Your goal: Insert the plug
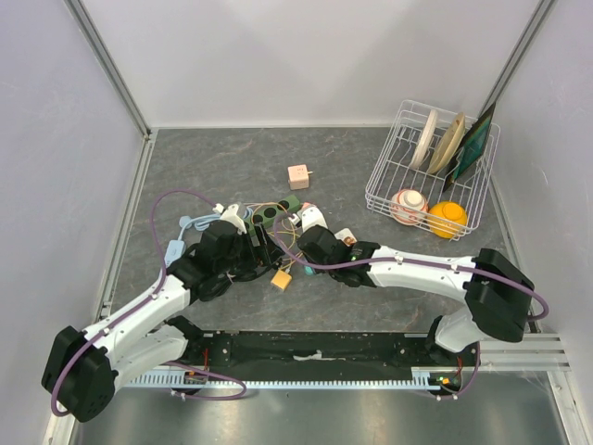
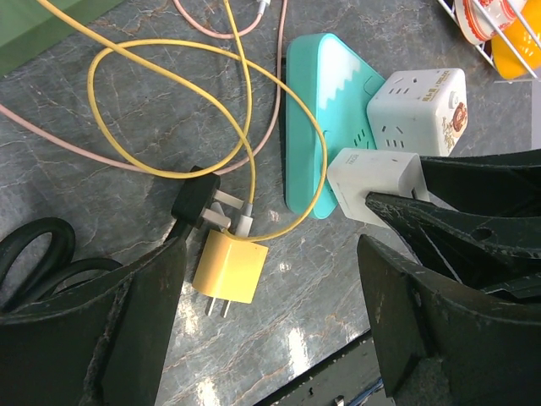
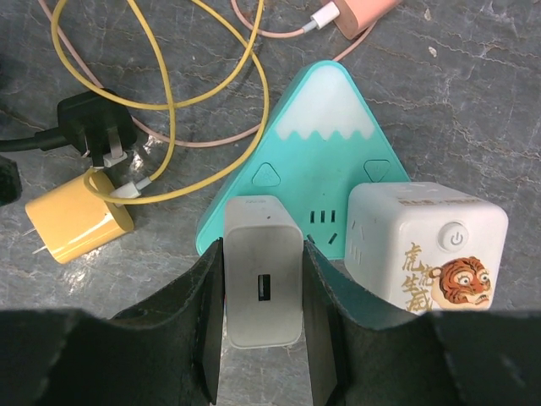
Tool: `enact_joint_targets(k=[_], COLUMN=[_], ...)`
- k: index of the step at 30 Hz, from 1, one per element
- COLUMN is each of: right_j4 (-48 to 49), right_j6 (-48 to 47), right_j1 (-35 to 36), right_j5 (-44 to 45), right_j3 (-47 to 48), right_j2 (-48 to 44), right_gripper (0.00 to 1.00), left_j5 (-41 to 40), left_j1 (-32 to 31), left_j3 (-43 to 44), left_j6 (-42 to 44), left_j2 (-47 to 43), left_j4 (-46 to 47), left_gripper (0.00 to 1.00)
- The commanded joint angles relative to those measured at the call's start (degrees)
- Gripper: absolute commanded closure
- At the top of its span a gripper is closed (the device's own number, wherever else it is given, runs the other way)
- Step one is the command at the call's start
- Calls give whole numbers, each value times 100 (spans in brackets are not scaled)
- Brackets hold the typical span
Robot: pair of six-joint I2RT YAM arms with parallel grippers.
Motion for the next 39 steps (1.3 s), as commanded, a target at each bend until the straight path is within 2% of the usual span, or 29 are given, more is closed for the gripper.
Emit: enact_joint_targets(k=[1, 14, 20, 26, 33, 39], right_j4=[-130, -78, -235, -666, -2176, -2275], right_j6=[84, 83, 276, 294, 13, 22], right_j1=[20, 11, 20, 11, 3, -129], right_j5=[4, -75, -373, -523, -401, -594], right_j3=[43, -238, -186, 183, 1623, 1660], right_j2=[363, 811, 1347, 1637, 2497, 2929], right_gripper=[100, 100, 100, 100, 100, 100], left_j5=[15, -64, -161, -416, -627, -741], left_j1=[-3, 5, 5, 5, 5, 5], left_j3=[133, -8, -148, -245, -140, -166], left_j6=[-67, -321, -480, -453, -339, -322], left_j2=[-12, -196, -486, -750, -707, -724], left_j4=[122, 113, -27, -195, -195, -195], left_gripper=[12, 12, 13, 14, 14, 14])
